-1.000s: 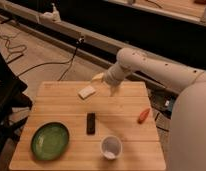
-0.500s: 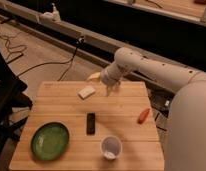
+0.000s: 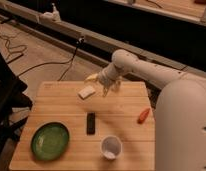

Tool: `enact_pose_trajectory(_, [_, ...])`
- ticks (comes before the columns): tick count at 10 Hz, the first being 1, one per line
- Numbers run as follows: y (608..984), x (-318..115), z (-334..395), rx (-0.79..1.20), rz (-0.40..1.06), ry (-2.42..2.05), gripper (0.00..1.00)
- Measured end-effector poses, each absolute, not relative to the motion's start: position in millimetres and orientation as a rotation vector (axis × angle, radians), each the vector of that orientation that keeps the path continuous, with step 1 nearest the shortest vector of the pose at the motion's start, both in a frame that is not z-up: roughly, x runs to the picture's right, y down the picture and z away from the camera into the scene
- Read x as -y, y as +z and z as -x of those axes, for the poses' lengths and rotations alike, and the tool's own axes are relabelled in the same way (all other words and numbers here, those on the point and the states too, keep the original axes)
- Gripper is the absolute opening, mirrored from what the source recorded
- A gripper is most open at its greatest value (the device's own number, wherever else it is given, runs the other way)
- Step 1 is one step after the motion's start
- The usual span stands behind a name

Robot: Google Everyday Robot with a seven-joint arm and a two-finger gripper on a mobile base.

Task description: Place the white sponge in the ceramic cup

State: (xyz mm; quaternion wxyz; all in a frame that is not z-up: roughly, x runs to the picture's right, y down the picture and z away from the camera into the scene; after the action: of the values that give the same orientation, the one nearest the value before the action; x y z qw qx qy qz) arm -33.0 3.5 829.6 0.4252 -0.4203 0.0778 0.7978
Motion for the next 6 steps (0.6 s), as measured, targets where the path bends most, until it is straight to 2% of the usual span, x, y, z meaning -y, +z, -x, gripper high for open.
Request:
enact_pose_trajectory(3, [854, -6, 53, -0.164, 1.152, 1.986, 0.78])
enact_pose_trajectory(6, [886, -19, 64, -0.207, 1.19, 1.973, 0.78])
